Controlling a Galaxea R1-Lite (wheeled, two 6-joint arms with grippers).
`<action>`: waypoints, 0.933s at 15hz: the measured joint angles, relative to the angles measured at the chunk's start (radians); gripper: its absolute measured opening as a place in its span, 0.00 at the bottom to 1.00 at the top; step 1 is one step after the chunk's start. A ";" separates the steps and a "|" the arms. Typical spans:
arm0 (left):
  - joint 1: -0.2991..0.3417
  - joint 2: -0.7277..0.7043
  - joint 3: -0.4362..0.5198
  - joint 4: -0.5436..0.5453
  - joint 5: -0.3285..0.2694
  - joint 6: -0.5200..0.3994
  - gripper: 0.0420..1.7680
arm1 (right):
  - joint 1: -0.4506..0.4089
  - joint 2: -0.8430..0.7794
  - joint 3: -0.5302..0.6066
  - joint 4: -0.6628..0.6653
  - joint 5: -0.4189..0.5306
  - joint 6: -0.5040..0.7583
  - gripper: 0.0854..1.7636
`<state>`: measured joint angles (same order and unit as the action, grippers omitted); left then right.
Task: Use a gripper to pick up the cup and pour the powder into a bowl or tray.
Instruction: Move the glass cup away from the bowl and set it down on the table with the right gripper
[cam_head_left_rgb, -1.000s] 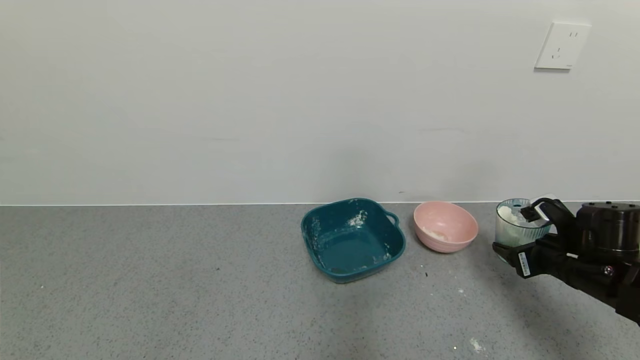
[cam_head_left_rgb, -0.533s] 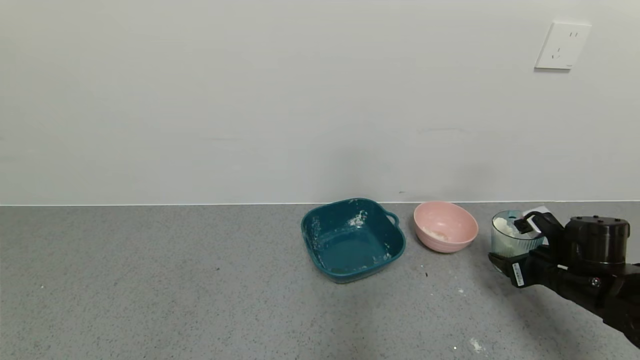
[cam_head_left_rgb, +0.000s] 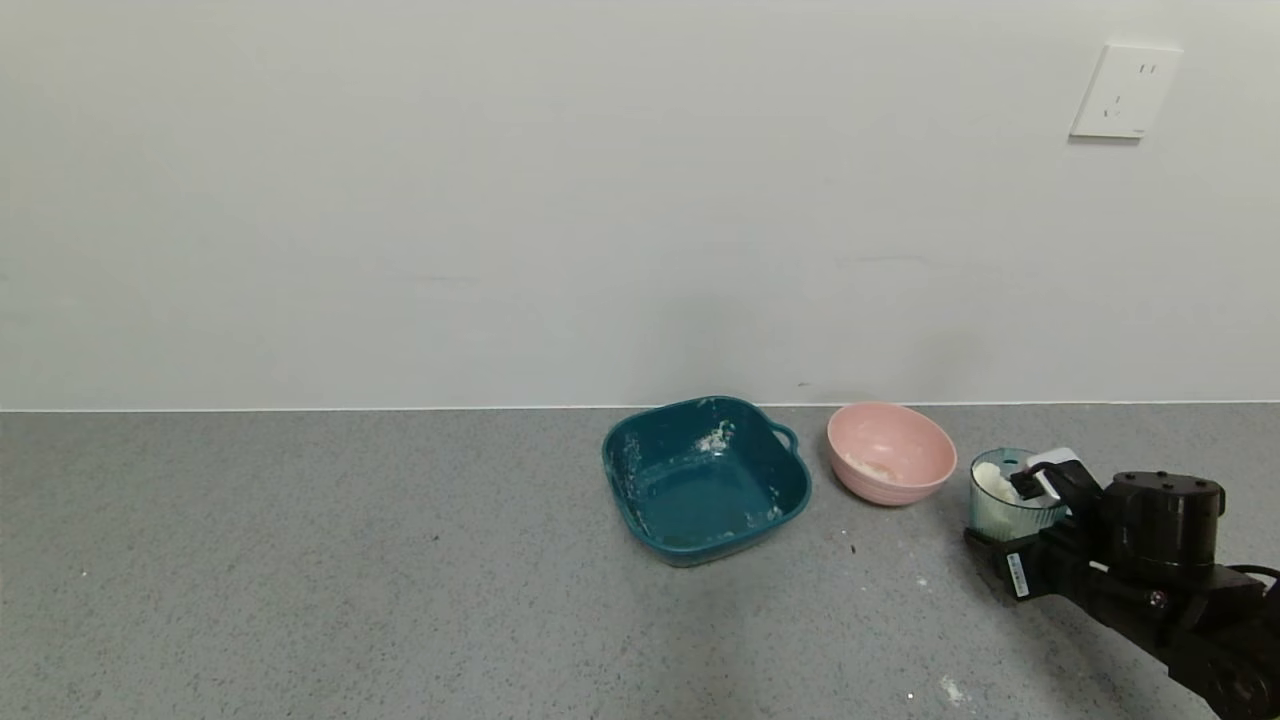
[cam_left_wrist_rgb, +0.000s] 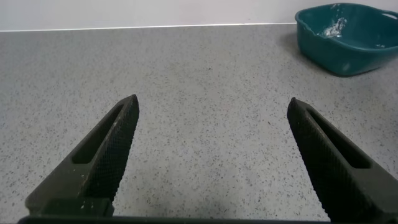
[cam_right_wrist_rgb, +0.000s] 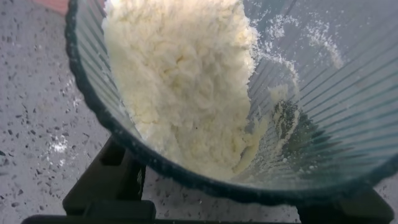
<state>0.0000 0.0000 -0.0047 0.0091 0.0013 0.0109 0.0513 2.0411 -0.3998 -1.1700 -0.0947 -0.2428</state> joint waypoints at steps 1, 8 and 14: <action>0.000 0.000 0.000 0.000 0.000 0.000 0.97 | 0.000 0.006 0.003 0.001 0.000 0.000 0.73; 0.000 0.000 0.000 0.000 0.000 0.000 0.97 | -0.001 0.019 0.009 -0.003 0.000 0.002 0.73; 0.000 0.000 0.000 0.000 0.000 0.000 0.97 | 0.000 0.017 0.010 -0.003 0.000 0.001 0.73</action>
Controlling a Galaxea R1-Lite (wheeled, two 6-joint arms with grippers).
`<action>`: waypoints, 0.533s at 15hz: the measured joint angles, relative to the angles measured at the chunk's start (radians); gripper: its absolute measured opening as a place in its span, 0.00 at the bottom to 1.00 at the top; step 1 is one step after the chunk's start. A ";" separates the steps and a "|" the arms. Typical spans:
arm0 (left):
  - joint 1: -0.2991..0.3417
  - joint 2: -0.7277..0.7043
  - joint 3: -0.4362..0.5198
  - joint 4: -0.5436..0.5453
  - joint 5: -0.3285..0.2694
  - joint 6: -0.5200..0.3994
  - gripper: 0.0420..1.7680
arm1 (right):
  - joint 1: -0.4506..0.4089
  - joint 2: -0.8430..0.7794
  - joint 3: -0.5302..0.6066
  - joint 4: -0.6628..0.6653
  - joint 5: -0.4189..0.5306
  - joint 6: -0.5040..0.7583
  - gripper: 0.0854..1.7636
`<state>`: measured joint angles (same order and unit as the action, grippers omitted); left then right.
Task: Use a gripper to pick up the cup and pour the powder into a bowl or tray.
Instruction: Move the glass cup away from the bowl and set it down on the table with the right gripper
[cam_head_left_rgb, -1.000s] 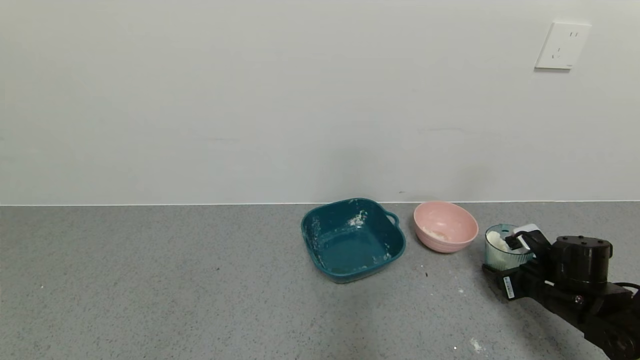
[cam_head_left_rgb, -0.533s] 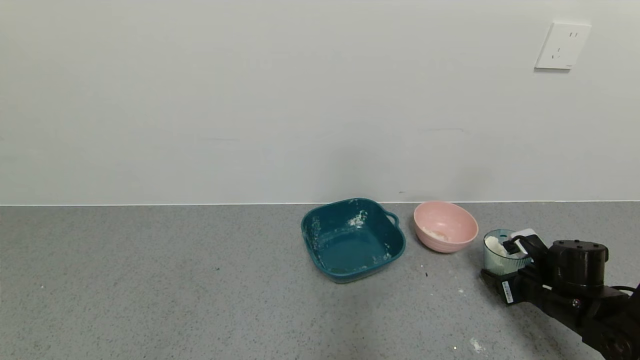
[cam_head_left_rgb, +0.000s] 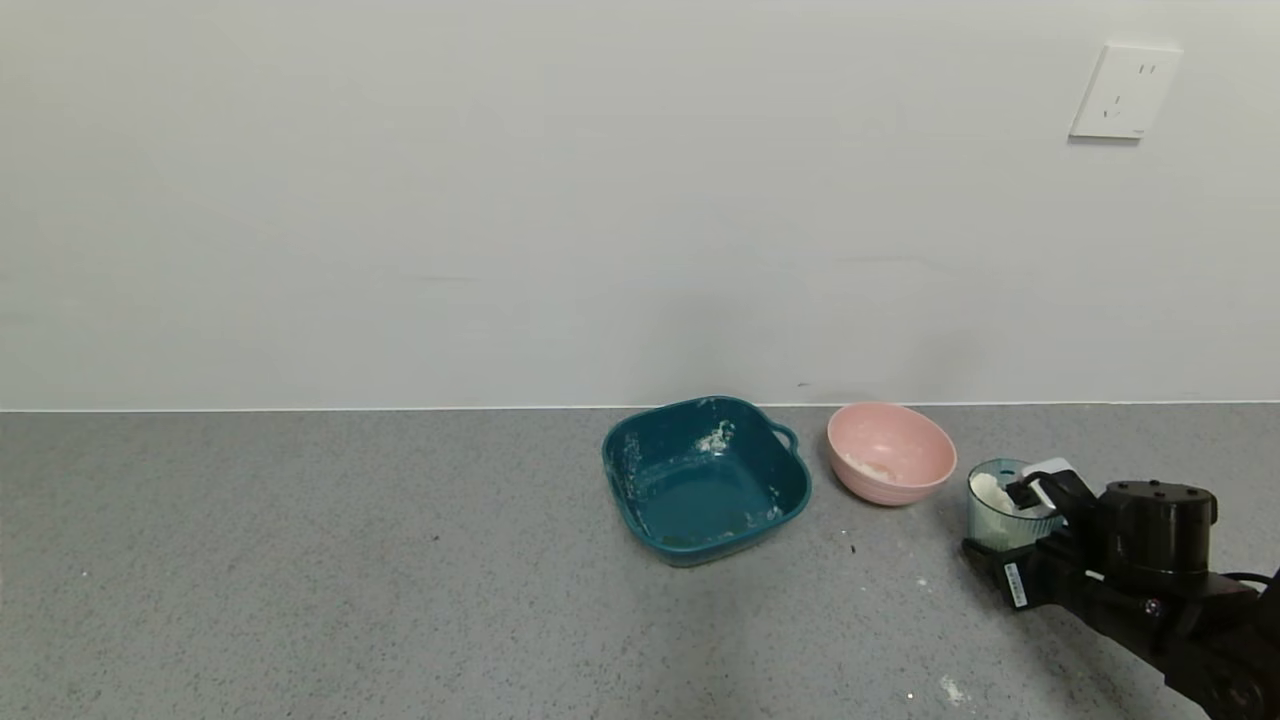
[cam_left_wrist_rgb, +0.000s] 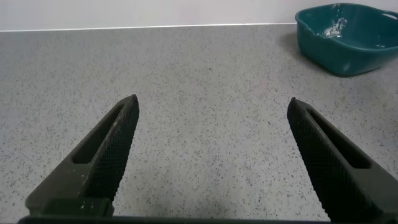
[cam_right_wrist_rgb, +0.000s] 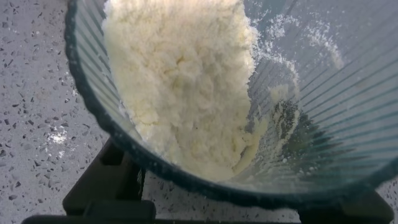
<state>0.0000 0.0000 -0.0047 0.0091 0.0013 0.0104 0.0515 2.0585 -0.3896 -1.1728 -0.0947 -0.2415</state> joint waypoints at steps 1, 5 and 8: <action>0.000 0.000 0.000 0.000 0.000 0.000 0.97 | 0.000 0.000 0.001 0.000 0.000 0.000 0.73; 0.000 0.000 0.000 0.000 0.000 0.000 0.97 | 0.000 -0.001 0.003 0.000 0.001 0.000 0.82; 0.000 0.000 0.000 0.000 0.000 0.000 0.97 | 0.000 -0.002 0.004 -0.001 0.001 -0.001 0.87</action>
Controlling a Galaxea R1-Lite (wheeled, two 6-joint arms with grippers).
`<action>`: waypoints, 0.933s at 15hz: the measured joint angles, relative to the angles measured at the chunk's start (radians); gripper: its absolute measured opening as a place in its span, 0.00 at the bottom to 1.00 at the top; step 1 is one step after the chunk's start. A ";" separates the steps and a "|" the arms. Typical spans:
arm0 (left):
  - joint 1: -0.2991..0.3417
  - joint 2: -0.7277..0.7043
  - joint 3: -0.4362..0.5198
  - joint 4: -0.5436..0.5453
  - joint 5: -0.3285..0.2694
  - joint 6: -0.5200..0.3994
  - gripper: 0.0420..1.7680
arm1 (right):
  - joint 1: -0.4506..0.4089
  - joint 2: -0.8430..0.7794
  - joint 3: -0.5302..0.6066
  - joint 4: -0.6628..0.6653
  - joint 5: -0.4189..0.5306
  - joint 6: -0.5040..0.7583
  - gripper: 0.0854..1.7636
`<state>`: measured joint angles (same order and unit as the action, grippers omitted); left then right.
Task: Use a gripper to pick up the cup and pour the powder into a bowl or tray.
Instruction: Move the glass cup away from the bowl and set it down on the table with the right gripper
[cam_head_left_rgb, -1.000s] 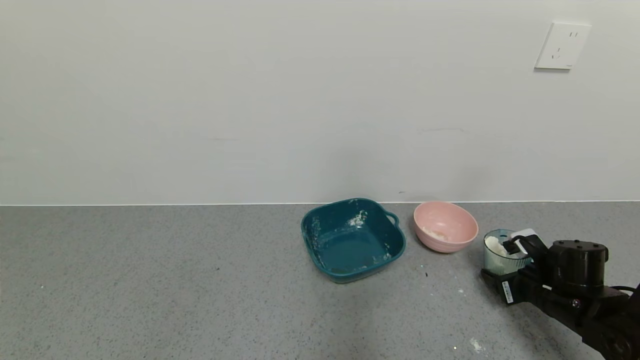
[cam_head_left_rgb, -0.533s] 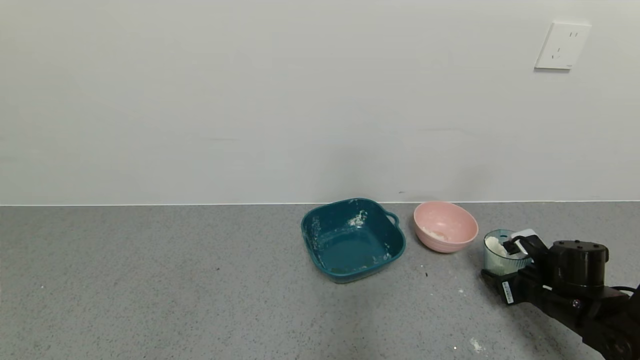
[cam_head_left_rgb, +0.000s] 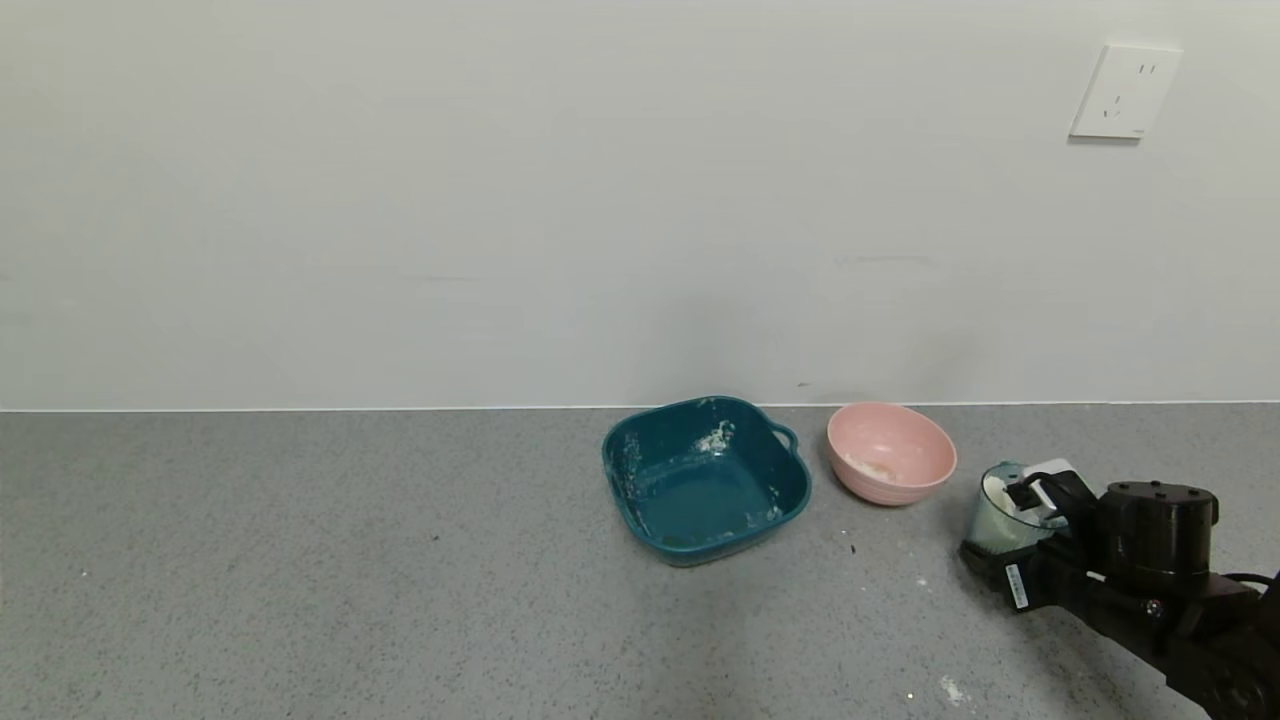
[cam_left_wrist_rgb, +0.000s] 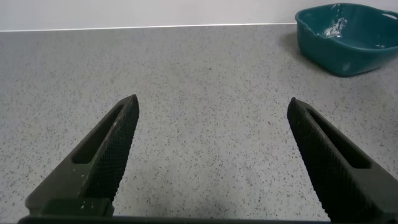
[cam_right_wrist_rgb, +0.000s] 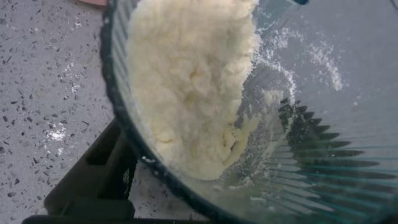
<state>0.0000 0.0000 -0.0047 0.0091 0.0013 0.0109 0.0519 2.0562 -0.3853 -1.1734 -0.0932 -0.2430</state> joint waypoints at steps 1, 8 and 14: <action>0.000 0.000 0.000 0.000 0.000 0.000 0.97 | 0.000 -0.001 0.001 0.000 0.000 0.000 0.88; 0.000 0.000 0.000 0.000 0.000 0.000 0.97 | 0.001 -0.058 0.068 -0.001 0.003 0.001 0.93; 0.000 0.000 0.000 0.000 0.000 0.000 0.97 | -0.006 -0.170 0.163 -0.001 -0.001 0.002 0.95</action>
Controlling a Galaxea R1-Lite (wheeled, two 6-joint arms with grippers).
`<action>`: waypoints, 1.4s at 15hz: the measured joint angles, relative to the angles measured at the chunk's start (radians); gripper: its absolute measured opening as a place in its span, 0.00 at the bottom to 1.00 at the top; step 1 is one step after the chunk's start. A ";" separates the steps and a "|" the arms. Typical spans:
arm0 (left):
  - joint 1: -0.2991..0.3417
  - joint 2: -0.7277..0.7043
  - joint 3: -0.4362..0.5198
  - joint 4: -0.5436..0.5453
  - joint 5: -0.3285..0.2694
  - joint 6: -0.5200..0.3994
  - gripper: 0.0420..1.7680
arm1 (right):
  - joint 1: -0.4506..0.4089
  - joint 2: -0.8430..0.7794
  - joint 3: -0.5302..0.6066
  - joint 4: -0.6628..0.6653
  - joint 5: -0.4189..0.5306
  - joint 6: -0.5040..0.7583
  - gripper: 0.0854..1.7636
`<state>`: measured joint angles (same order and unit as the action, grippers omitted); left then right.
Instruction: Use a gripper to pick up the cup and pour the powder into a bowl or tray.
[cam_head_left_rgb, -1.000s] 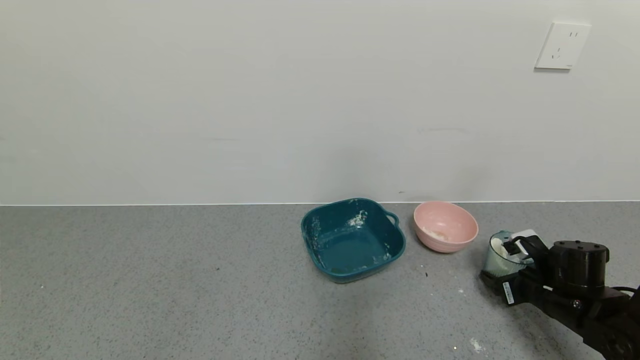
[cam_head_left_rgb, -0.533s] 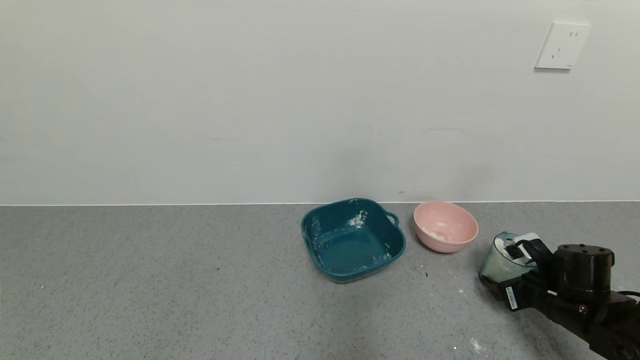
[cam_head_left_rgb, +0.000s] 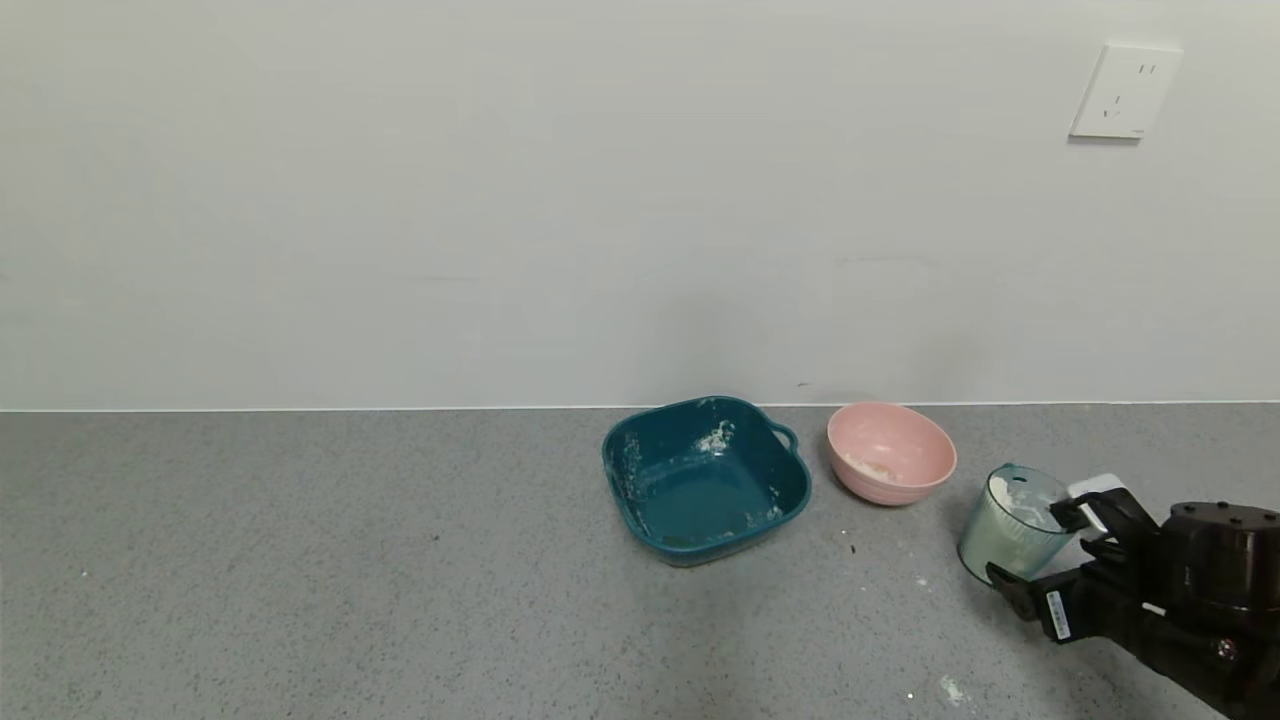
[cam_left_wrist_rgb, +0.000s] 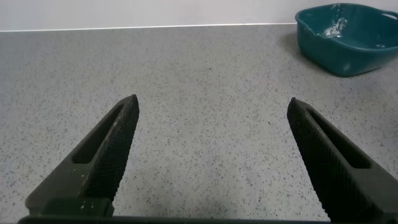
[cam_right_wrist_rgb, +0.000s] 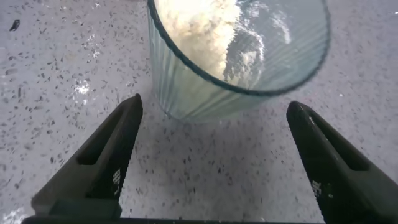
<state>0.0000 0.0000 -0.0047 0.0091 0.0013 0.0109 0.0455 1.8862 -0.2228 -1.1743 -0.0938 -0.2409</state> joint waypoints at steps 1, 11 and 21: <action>0.000 0.000 0.000 0.000 0.000 0.000 0.97 | -0.001 -0.020 0.015 0.000 -0.002 0.003 0.95; 0.000 0.000 0.000 0.000 0.000 0.000 0.97 | -0.015 -0.187 0.215 -0.192 -0.030 0.115 0.96; 0.000 0.000 0.000 0.000 0.000 0.000 0.97 | -0.022 -0.370 0.223 -0.136 -0.050 0.123 0.96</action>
<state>0.0000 0.0000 -0.0047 0.0091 0.0013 0.0104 0.0234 1.5164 0.0000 -1.3104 -0.1438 -0.1183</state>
